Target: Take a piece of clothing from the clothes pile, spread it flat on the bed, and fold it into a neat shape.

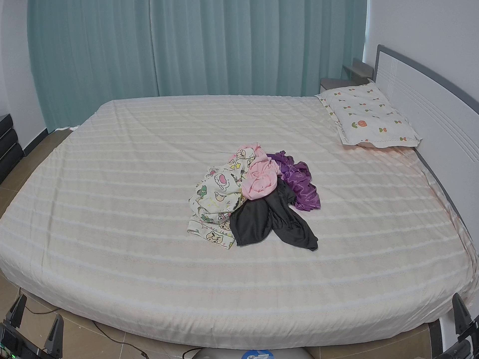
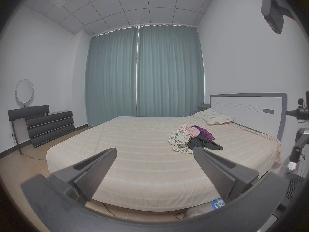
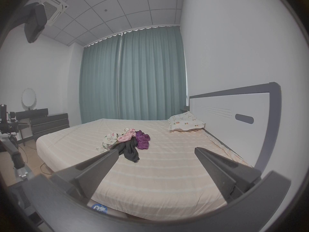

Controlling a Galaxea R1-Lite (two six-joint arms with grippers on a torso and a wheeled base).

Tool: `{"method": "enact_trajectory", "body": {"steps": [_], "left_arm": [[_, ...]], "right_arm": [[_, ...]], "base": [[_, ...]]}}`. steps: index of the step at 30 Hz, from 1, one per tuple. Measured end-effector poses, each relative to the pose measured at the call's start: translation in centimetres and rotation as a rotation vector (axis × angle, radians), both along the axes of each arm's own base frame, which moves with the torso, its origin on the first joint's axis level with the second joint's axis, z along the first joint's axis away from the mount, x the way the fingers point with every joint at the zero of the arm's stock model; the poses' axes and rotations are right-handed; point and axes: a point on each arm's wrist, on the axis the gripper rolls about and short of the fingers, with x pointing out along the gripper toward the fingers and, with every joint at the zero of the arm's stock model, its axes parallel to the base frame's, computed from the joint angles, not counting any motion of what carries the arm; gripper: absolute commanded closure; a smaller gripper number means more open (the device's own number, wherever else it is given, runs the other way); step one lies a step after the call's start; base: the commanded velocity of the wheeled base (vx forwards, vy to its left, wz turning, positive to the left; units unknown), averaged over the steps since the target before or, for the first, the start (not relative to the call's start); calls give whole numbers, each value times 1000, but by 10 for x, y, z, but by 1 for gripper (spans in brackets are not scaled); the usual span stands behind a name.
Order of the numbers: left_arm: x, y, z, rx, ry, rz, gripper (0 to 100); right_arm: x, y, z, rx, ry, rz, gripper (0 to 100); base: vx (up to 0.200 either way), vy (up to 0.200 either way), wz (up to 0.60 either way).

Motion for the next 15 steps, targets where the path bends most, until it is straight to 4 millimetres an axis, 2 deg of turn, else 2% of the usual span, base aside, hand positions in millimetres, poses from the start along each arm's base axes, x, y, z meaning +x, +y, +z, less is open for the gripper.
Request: {"method": "enact_trajectory", "body": {"steps": [6,11,15], "left_arm": [[0,0,0,0,0,0,0],[0,0,0,0,0,-1,0],[0,0,0,0,0,-2,0]], "right_arm": [[23,1,25,1,117,50,0],[56,3,42,27,219,85,0],[92,6,52,70,283,107,0]], "base": [[0,0,0],[0,0,0],[0,0,0]]}}
